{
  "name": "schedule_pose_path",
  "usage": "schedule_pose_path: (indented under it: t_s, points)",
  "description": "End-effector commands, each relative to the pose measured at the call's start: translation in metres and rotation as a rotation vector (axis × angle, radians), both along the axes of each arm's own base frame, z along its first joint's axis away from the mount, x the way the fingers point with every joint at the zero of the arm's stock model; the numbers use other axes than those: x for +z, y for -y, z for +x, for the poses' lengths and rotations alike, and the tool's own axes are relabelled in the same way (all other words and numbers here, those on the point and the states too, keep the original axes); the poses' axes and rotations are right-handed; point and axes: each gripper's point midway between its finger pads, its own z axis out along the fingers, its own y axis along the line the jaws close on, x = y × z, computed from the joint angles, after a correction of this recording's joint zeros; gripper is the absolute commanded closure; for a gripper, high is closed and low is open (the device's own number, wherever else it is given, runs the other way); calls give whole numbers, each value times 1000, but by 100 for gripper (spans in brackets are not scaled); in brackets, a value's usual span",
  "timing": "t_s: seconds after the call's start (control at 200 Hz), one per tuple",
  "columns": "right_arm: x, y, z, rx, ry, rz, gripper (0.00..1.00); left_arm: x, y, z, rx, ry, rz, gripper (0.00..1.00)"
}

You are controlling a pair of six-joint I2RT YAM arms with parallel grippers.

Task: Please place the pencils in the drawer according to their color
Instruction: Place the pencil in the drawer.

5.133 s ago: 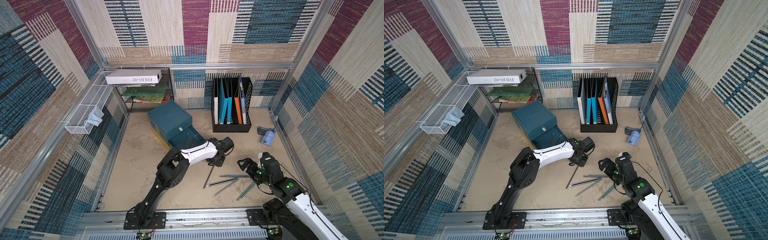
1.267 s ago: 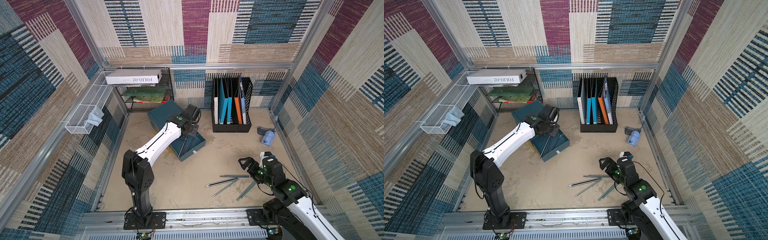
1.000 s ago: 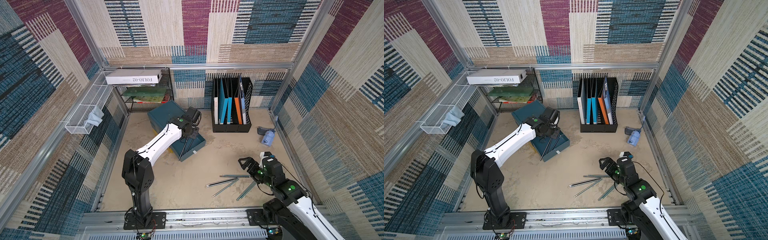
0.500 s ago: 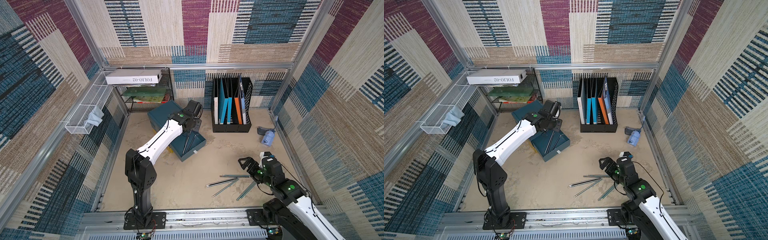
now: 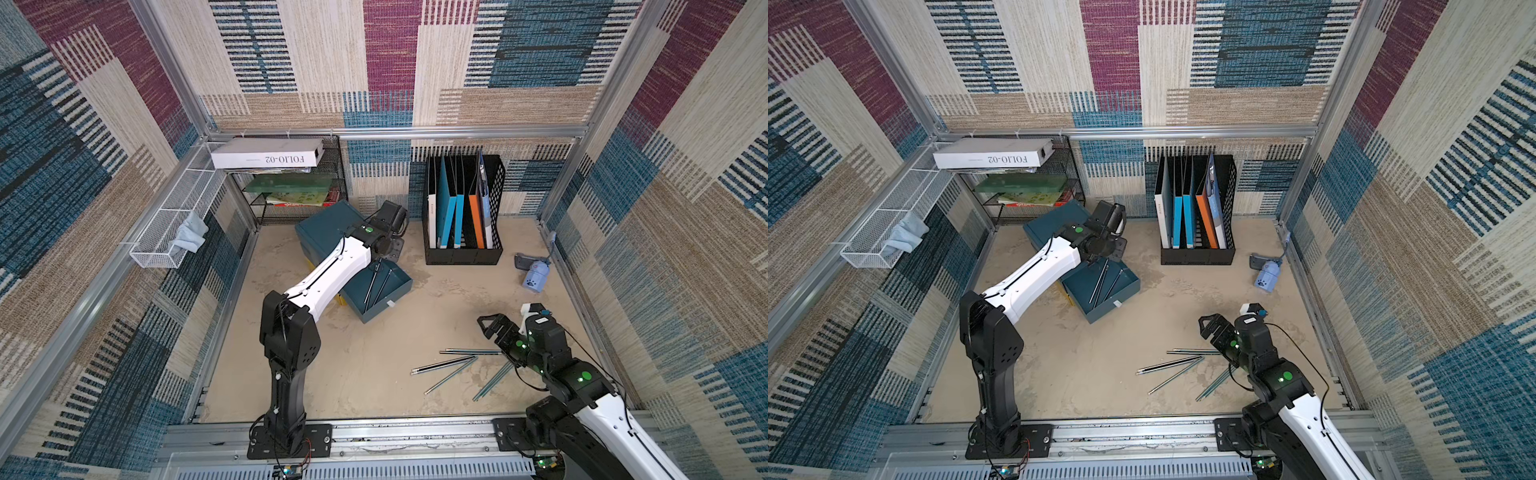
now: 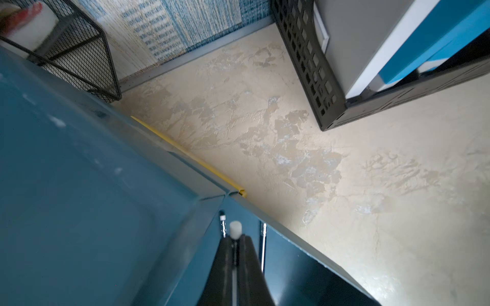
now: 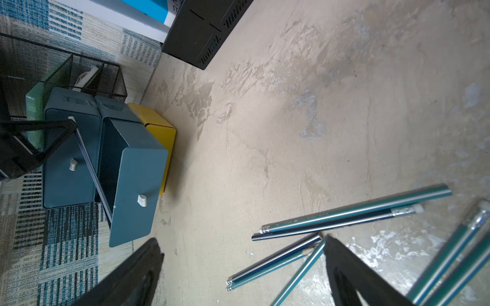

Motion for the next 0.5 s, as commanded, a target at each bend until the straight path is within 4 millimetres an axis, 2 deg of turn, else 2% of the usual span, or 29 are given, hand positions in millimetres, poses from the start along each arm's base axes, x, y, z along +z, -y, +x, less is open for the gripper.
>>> schedule_pose_path:
  t_s: [0.0, 0.125, 0.306, 0.391, 0.496]
  points:
    - [1, 2, 2, -14, 10, -3, 1, 0, -4, -3, 7, 15, -8, 100]
    - [-1, 2, 2, -14, 9, -4, 1, -11, -6, -10, 5, -19, -2, 100]
    - [0, 2, 3, -16, 10, 0, 1, -10, -4, -14, -2, -32, -19, 67]
    - [0, 2, 3, -17, 10, -1, 1, -4, -3, -13, -2, -23, -28, 58]
    - [1, 2, 3, -17, 13, 1, 1, 5, -1, -11, -2, -14, -42, 55]
